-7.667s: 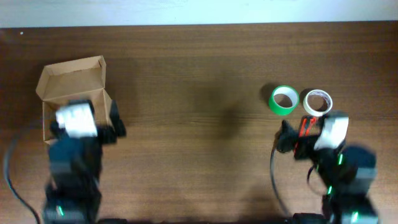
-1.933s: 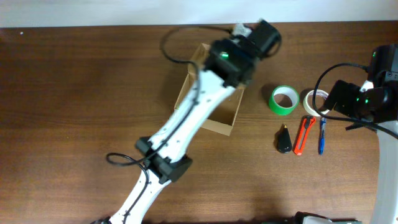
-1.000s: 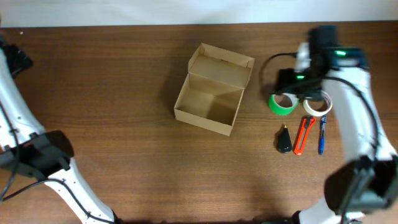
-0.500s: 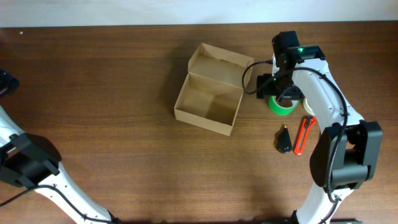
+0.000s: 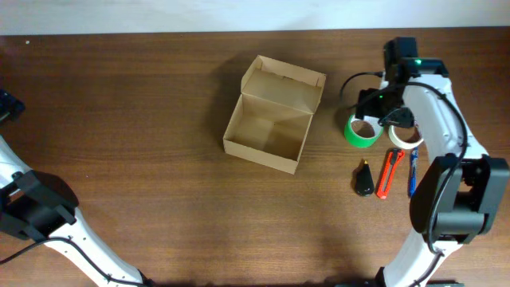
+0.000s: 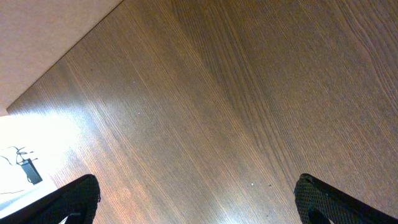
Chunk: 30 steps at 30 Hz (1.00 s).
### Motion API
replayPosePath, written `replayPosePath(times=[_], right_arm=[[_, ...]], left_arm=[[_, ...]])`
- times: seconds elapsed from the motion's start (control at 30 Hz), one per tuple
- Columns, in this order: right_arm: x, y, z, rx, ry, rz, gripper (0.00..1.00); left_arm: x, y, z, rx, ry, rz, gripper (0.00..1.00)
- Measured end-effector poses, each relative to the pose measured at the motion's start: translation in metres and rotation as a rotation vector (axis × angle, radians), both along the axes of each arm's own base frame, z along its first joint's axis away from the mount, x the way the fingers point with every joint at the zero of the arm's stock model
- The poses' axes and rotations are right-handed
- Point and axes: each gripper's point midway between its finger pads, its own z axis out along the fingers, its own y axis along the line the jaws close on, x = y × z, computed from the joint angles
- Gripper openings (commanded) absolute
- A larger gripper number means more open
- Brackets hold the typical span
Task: Pack container
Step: 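Lower the right gripper onto the green tape roll and grasp its rim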
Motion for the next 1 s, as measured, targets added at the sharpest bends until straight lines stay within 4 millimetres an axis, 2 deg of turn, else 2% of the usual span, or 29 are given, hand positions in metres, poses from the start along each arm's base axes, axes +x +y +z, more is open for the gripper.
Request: replayPosePath(times=[0.47,0.53,0.7,0.9,0.97,1.0], right_arm=[[-0.006,-0.003,-0.064,0.014,0.15,-0.055,0.77],[-0.006,-0.003,-0.067,0.015,0.152,-0.059,0.73],[-0.001,-0.003,-0.068,0.015,0.132,-0.064,0.49],[0.001,-0.007,-0.068,0.017,0.123,-0.097,0.49],[0.001,-0.009,-0.068,0.017,0.123,-0.104,0.46],[0.001,-0.011,-0.068,0.018,0.123,-0.108,0.41]], left_arm=[[0.0,0.0,0.0,0.0,0.0,0.0,1.0],[0.0,0.0,0.0,0.0,0.0,0.0,1.0],[0.0,0.0,0.0,0.0,0.0,0.0,1.0],[0.0,0.0,0.0,0.0,0.0,0.0,1.0],[0.0,0.0,0.0,0.0,0.0,0.0,1.0],[0.0,0.0,0.0,0.0,0.0,0.0,1.0]])
